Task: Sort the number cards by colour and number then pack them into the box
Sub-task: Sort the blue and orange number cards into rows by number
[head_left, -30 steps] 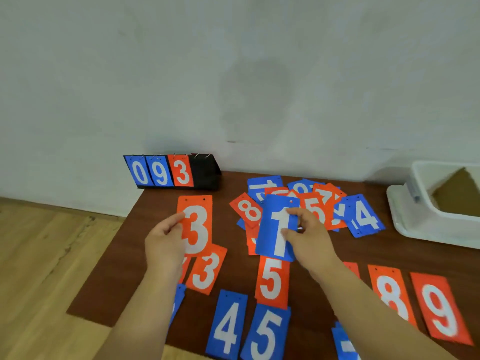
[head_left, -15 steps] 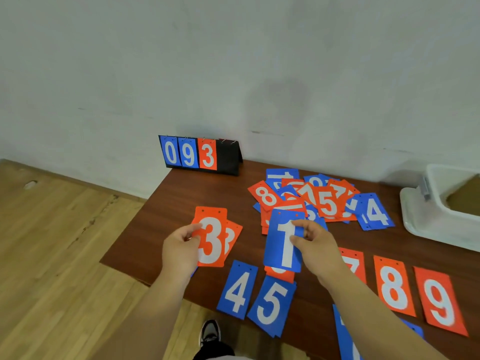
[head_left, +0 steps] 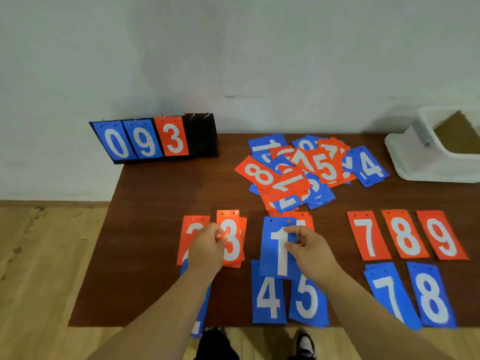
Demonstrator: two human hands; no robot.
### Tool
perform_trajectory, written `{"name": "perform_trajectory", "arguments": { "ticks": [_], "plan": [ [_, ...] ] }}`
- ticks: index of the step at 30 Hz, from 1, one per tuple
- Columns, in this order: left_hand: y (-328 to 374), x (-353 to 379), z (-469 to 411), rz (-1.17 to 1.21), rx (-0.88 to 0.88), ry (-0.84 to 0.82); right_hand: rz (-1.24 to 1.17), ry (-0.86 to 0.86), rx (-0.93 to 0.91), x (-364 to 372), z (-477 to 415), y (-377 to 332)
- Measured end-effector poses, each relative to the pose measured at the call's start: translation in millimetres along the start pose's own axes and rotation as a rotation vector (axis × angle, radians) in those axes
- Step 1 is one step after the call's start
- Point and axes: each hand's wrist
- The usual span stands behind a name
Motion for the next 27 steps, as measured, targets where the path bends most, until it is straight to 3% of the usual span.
{"name": "perform_trajectory", "arguments": {
  "ticks": [5, 7, 11, 14, 18, 22, 27],
  "plan": [
    [-13, -14, -8, -0.228, 0.121, -0.011, 0.018, 0.044, 0.051, 37, 3, -18],
    [-6, -34, -2, -0.093, 0.093, -0.025, 0.016, 0.034, 0.043, 50, 4, -31],
    [-12, -79, 16, 0.400, -0.101, -0.193, 0.022, -0.063, -0.040, 90, 11, -73],
    [-38, -111, 25, 0.497, -0.158, -0.256, 0.022, -0.147, -0.133, 128, 19, -102],
    [-86, -155, 32, 0.425, -0.204, -0.188, 0.240, -0.181, -0.252, 167, 25, -117],
    [-143, -180, 44, 0.222, -0.228, -0.208, 0.498, -0.145, -0.256, 181, 28, -109],
    [-177, -173, 54, -0.063, -0.131, -0.276, 0.640, -0.129, -0.247, 190, 33, -100]
  ]
}}
Point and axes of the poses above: each hand's wrist, its own z-axis away from the middle knuckle, its own x-axis out of the palm, y = z × x, and after that the axes turned 12 degrees about z, right-handed
